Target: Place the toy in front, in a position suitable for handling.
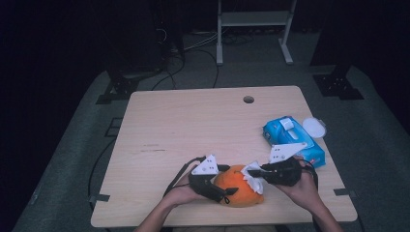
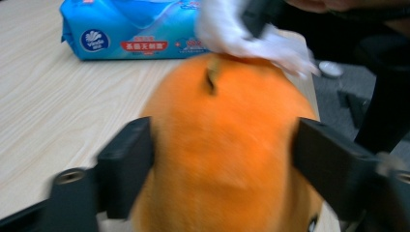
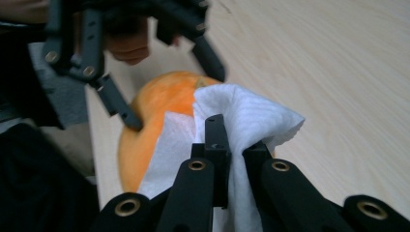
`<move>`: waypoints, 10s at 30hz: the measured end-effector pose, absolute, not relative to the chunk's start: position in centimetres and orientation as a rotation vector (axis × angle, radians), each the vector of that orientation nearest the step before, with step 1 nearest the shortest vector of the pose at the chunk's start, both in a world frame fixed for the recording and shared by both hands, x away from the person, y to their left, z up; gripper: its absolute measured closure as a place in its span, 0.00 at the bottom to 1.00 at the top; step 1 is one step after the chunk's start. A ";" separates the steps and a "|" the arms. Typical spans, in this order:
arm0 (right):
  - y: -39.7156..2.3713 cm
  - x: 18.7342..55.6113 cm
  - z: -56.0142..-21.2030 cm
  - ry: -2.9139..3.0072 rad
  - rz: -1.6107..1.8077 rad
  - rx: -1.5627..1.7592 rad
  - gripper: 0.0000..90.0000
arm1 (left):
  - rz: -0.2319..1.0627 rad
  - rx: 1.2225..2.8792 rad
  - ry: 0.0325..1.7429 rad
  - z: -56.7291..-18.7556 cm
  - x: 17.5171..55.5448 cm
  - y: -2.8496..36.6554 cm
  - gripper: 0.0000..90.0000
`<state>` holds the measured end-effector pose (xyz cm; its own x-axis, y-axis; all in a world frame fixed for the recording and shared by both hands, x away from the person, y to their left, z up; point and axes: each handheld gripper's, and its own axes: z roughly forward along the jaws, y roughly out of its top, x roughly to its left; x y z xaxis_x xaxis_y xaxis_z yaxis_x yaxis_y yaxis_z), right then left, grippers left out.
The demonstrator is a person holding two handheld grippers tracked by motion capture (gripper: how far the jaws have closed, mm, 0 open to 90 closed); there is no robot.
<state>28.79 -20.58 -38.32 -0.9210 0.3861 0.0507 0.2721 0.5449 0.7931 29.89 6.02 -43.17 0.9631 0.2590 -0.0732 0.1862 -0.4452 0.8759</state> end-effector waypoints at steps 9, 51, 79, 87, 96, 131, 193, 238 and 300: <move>-21.2 28.8 -37.6 2.546 1.339 0.625 0.95 | 0.280 2.003 0.271 -42.5 29.2 5.7 0.46; -20.3 28.9 -37.9 2.531 1.339 0.652 0.95 | 0.366 1.960 0.234 -42.3 29.5 6.4 0.50; -22.3 30.0 -39.8 2.568 1.332 0.749 0.95 | 0.214 1.997 0.232 -43.7 30.5 7.9 0.34; -20.3 28.9 -38.5 2.548 1.367 0.633 0.95 | 0.256 2.020 0.187 -43.2 29.6 6.6 0.33; -21.9 29.9 -39.6 2.546 1.368 0.735 0.95 | 0.232 2.007 0.223 -43.3 30.0 7.1 0.33; -20.6 29.1 -37.8 2.546 1.363 0.630 0.95 | 0.213 1.998 0.297 -42.8 29.9 6.2 0.36; -17.2 26.8 -36.6 2.570 1.272 0.481 0.95 | 0.302 2.006 0.175 -42.4 27.6 3.7 0.39; -17.5 27.3 -37.3 2.576 1.250 0.533 0.95 | 0.105 1.986 0.284 -43.5 28.6 4.0 0.25; -20.0 29.2 -39.7 2.510 1.313 0.676 0.95 | 0.188 1.979 0.416 -44.8 31.4 8.0 0.33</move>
